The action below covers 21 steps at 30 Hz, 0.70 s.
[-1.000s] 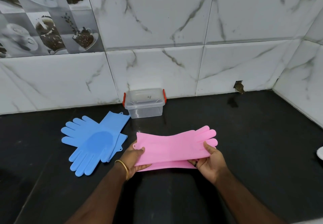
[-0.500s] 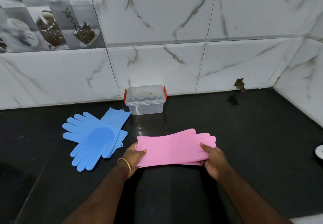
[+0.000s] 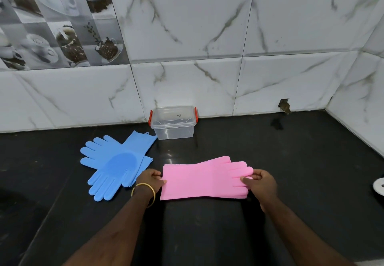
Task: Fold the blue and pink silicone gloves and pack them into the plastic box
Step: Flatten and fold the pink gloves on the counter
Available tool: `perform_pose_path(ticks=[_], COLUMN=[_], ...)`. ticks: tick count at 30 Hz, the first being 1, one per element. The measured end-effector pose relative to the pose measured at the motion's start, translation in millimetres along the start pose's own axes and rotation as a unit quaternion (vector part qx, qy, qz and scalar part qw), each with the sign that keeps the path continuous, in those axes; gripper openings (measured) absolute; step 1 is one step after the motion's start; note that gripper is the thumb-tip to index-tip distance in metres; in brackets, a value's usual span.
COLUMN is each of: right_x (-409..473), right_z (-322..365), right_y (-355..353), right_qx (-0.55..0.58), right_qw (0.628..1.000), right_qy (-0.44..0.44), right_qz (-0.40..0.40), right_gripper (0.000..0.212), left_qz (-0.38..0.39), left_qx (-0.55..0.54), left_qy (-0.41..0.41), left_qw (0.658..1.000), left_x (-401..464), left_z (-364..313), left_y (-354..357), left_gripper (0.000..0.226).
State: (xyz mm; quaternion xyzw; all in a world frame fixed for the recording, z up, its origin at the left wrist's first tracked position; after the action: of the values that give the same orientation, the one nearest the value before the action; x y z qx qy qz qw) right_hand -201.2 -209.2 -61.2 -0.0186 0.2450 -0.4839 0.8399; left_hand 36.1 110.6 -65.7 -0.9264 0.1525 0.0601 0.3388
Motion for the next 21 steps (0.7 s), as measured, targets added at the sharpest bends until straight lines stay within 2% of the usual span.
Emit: perform_pose_path(ticks=[4,8,11,13,18,21], right_x=[-1,-7,-10,-11,-13,-13], right_z=[3,14,14,12,7,7], right_y=[-2,2,14,16,9,3], right_qx=[-0.075,-0.224,-0.277,-0.257,-0.159,-0.14], right_qw=[0.996,0.963,0.949,0.958,0.981,0.983], right_qy=[-0.046,-0.133,-0.133,-0.111,-0.054,-0.034], right_qz=[-0.032,-0.076,-0.066,-0.065,-0.098,-0.118], right_gripper=[0.031,0.032,0.046,0.047,0.023,0.013], left_qz=[0.013,0.017,0.019,0.026,0.037,0.035], left_qx=[0.04,0.07,0.069,0.071,0.03,-0.003], left_qy=[0.001,0.022,0.035,0.044,0.045,0.065], left_qw=[0.999,0.997,0.997,0.996,0.998,0.997], left_x=[-2,2,12,22,43,46], left_z=[-3,-7,-11,-15,-17,-19], left_y=[1,1,-1,-1,-3,-4], left_gripper=[0.042,0.031,0.026,0.024,0.006,0.017])
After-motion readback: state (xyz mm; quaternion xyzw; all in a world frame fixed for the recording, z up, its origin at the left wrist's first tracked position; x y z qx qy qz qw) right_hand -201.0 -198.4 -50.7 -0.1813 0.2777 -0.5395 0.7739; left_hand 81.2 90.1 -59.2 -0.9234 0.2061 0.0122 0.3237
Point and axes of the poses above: each hand's wrist, its own x-axis towards the middle knuckle, its own y-axis out of the palm, z = x × y, the point moved 7 cm from there along x, towards the middle knuckle, and after that the axes turned 7 degrees about y, right-handed, at the moved point
